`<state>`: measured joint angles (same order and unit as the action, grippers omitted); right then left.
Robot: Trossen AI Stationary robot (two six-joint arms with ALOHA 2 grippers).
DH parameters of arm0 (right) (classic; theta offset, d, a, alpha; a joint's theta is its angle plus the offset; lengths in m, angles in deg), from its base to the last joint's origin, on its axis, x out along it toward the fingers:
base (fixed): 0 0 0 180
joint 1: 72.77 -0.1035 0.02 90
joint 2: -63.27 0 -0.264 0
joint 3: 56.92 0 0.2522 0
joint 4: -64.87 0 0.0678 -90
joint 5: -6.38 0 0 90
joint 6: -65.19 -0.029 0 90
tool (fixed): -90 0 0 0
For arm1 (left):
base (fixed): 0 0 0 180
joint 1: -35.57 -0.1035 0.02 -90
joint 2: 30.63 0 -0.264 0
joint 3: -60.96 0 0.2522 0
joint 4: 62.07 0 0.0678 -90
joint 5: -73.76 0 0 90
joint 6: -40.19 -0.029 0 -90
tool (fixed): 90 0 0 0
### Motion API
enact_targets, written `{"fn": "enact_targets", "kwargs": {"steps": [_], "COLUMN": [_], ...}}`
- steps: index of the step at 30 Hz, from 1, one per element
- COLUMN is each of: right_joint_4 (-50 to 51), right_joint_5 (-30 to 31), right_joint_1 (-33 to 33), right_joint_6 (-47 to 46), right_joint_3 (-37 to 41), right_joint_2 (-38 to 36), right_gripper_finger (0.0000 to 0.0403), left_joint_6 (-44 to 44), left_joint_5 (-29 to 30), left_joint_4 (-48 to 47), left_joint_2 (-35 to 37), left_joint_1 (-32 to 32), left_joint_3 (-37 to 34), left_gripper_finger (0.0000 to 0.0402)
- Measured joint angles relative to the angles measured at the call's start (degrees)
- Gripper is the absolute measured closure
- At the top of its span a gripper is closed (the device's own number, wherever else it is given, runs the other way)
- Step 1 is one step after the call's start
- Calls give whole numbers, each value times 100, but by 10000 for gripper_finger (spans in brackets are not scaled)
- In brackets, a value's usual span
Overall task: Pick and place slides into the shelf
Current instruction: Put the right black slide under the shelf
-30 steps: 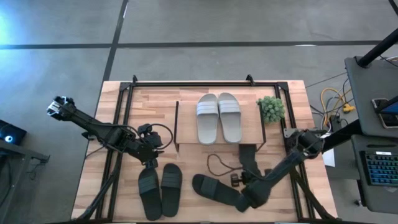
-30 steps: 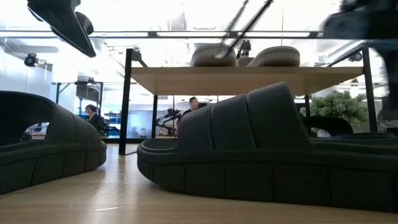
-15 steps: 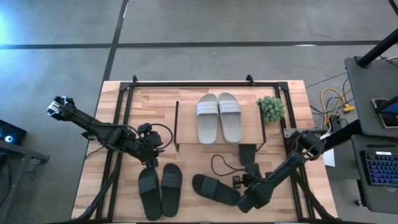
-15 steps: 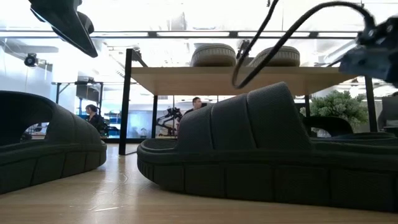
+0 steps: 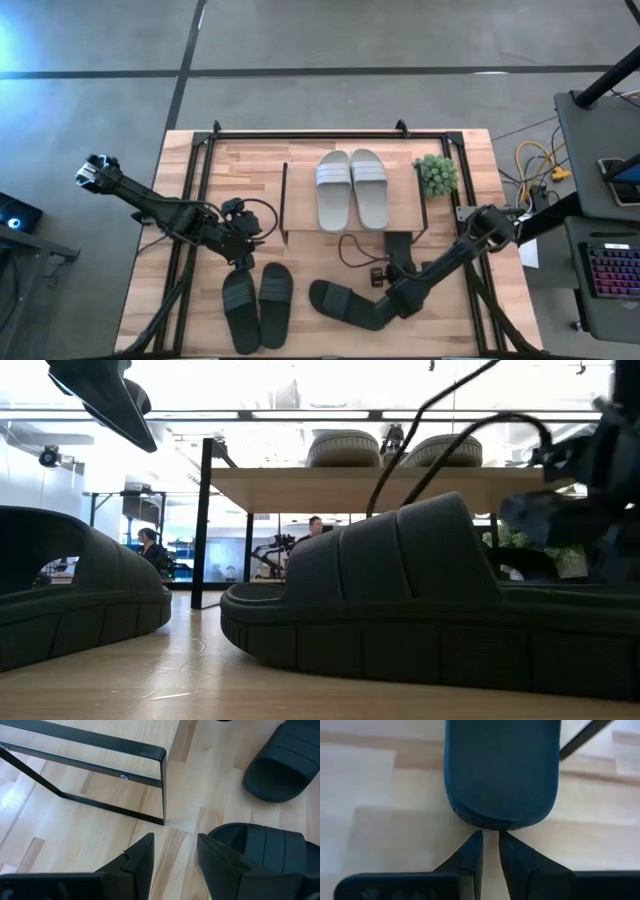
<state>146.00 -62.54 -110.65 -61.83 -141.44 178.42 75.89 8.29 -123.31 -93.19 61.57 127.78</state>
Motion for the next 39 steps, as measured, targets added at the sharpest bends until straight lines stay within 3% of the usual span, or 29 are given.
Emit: {"fn": "enact_targets", "kwargs": {"steps": [8, 16, 28, 33, 39], "right_joint_4": [-9, -5, -91, -871, -2651], "right_joint_5": [314, 251, 254, 384, 400], "right_joint_1": [295, 290, -270, -484, -432], "right_joint_6": [30, 109, 888, 1381, 2506], "right_joint_3": [178, 138, -1035, -1386, -1293], "right_joint_2": [0, -37, -130, -315, -334], "right_gripper_finger": [349, 349, 349, 349, 345], "left_joint_6": [4, 7, 9, 4, -2], "left_joint_5": [0, -2, -2, -2, -1], "left_joint_4": [-1, 0, 2, 0, -4], "left_joint_2": [0, 0, 0, 0, 1], "left_joint_1": [0, 0, 1, 0, 0], "left_joint_3": [0, -2, -2, -2, -2], "left_gripper_finger": [267, 267, 267, 267, 267]}}
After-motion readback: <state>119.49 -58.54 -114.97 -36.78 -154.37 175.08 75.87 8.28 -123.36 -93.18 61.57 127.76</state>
